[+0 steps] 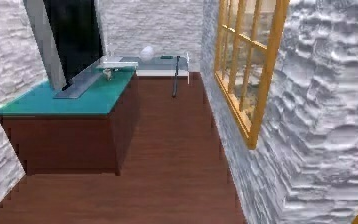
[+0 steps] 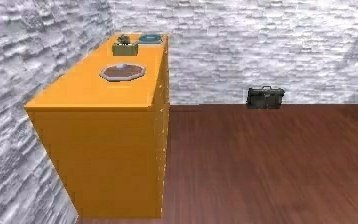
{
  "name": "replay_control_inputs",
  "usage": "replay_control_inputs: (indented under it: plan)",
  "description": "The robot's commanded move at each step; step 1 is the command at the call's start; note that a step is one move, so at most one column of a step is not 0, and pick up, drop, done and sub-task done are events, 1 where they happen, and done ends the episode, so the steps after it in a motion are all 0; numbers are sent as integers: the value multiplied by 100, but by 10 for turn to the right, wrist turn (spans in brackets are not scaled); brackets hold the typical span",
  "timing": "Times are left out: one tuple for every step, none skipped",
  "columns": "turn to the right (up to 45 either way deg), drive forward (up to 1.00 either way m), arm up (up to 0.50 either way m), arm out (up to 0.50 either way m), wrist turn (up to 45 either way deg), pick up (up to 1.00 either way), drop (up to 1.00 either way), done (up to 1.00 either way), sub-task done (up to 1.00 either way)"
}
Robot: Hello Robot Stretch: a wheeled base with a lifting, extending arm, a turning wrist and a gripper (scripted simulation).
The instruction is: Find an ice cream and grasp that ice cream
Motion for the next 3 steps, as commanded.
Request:
replay_control_inputs:
  plan:
    - [-60, 0, 0, 0, 0, 0, 0, 0, 0]
    - [0, 100, 0, 0, 0, 0, 0, 0, 0]
    - [-30, 0, 0, 0, 0, 0, 0, 0, 0]
